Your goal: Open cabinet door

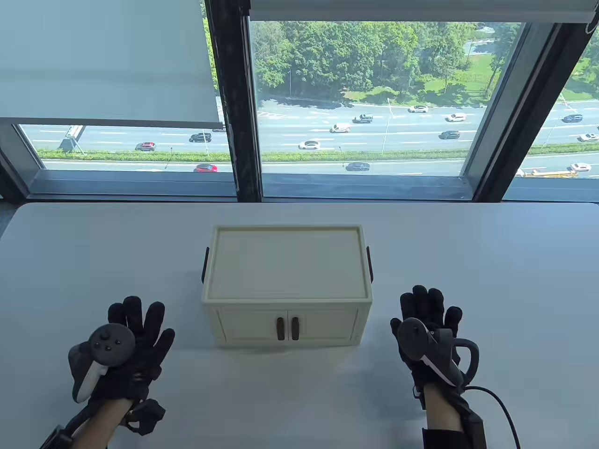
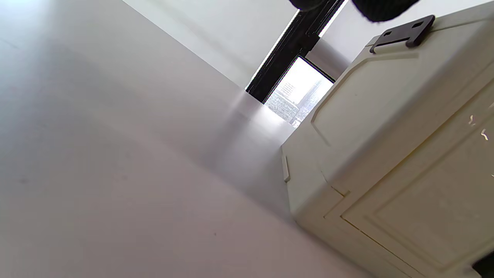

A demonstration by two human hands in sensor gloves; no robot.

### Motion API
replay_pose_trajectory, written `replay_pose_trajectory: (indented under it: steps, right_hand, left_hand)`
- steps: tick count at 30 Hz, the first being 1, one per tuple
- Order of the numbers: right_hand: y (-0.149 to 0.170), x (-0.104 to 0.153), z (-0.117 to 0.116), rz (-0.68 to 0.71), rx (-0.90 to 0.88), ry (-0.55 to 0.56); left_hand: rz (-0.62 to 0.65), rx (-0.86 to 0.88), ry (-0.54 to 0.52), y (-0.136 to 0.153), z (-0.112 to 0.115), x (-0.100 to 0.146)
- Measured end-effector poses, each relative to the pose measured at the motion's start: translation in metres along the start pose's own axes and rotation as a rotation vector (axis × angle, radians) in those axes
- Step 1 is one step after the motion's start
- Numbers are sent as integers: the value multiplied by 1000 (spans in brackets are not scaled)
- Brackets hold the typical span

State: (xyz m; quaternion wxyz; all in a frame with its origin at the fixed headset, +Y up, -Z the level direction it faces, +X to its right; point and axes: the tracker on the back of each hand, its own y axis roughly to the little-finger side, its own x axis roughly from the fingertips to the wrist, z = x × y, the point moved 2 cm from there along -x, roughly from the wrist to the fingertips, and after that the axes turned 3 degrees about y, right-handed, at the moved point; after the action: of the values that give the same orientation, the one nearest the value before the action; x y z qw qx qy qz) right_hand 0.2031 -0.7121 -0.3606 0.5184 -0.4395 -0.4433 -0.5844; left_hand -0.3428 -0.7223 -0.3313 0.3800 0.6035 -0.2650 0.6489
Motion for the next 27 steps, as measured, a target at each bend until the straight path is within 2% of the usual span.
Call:
replay_pose_trajectory:
  steps: [16, 23, 27]
  right_hand:
    - [2, 0, 0, 0, -29, 11]
    - [3, -1, 1, 0, -43, 17]
    - [6, -1, 3, 5, -60, 33]
  left_hand:
    - [13, -13, 10, -7, 4, 4]
    - [63, -32, 34, -36, 9, 19]
    - [111, -42, 63, -66, 18, 28]
